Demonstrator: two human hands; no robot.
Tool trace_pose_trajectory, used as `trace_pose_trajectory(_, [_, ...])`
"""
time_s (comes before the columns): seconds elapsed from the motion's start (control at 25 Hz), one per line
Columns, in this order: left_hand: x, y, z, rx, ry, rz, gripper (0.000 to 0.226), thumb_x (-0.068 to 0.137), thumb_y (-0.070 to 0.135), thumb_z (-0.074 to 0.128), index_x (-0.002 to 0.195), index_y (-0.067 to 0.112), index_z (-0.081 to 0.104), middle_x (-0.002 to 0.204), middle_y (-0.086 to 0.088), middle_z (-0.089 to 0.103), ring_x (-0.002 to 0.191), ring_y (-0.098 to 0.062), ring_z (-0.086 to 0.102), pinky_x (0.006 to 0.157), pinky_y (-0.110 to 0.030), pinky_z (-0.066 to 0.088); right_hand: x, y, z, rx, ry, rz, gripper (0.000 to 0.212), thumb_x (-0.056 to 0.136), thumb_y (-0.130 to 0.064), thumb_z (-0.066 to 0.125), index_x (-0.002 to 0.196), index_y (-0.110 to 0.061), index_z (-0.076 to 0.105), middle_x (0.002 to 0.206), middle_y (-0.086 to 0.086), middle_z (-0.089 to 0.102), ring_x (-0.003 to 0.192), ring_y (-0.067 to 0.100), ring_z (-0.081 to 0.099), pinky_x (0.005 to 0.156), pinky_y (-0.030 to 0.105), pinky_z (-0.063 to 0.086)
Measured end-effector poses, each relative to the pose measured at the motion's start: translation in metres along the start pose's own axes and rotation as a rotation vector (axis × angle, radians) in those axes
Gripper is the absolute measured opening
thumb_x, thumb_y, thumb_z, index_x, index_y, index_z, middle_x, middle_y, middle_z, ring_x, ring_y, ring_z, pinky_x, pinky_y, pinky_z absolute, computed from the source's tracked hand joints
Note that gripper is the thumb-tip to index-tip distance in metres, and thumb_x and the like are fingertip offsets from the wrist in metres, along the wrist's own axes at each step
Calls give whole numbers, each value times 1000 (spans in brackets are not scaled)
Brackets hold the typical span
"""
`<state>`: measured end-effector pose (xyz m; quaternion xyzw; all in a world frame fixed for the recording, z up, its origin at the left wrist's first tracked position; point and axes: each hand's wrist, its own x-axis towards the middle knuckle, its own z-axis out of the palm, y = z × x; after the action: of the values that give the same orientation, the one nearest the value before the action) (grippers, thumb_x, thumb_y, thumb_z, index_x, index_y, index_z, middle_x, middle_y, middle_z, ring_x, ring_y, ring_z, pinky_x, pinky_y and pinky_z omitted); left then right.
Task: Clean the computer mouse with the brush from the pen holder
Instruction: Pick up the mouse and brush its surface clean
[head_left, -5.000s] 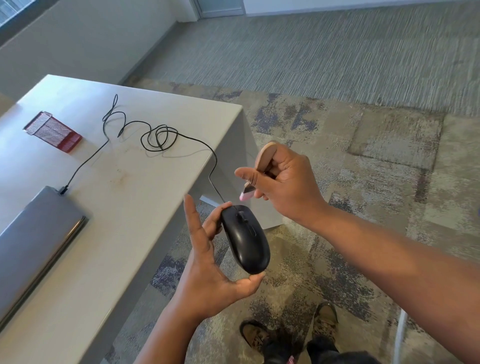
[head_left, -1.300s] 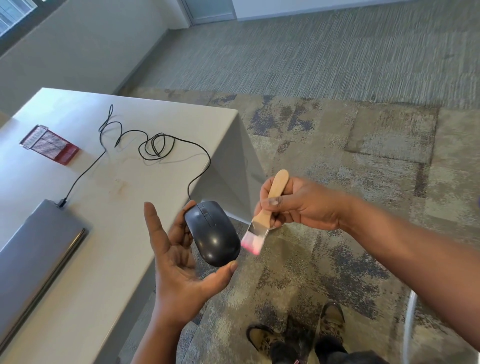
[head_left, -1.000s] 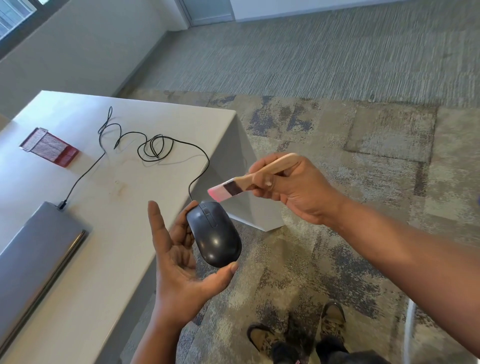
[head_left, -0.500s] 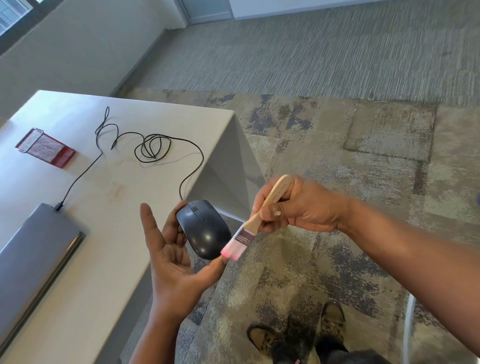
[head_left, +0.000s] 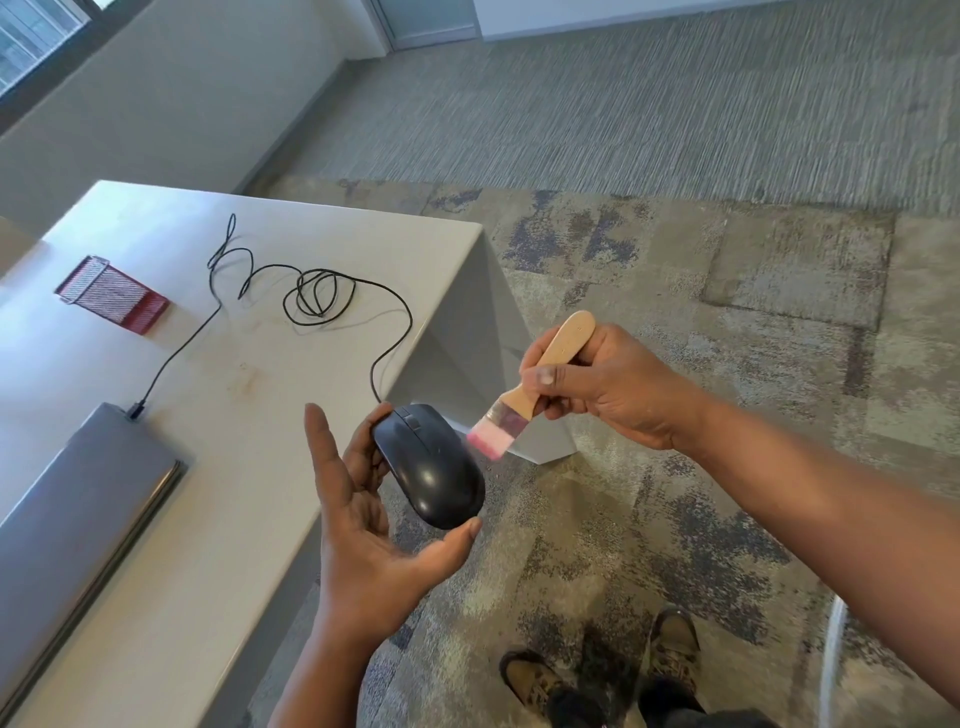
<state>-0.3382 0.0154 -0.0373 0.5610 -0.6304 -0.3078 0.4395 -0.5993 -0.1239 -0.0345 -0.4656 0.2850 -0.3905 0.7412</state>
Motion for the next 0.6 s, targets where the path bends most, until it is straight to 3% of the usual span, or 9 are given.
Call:
trace_pose_trajectory(0.12, [1,0,1,61,-26,5,153,69,23,99,175,29,-12,167,-14,45,156,-36,46,124,-78,30,2,-8,9,79,4,-53,7,91,-8,71,90,-14,73,77,7,73,69,17,70,61,25,56])
trace_pose_trajectory(0.24, [3,3,5,105,-34,29,151,75,46,99,175,31,-13,169,-9,43,158,-35,44,125,-74,32,2,-6,30,110,-48,-9,2,93,-10,69,94,-9,68,75,7,73,66,17,70,57,24,56])
trace_pose_trajectory(0.32, [4,5,5,124,-28,53,148,77,53,96,175,30,-13,169,-8,42,157,-35,44,125,-74,32,3,-5,34,37,19,9,3,97,-5,66,94,-8,65,73,8,72,62,16,69,55,24,55])
trace_pose_trajectory(0.48, [3,5,2,167,-19,41,149,77,54,96,175,28,-14,170,-5,43,157,-32,45,128,-61,34,1,-15,22,-228,116,-23,8,92,-1,63,88,-8,65,67,8,70,59,18,66,54,29,52])
trace_pose_trajectory(0.6, [2,4,2,217,-56,33,153,72,41,98,175,27,-15,170,3,44,156,-26,47,128,-54,35,0,-21,31,-68,85,-138,8,94,-2,66,90,-9,66,72,9,71,62,17,68,56,26,55])
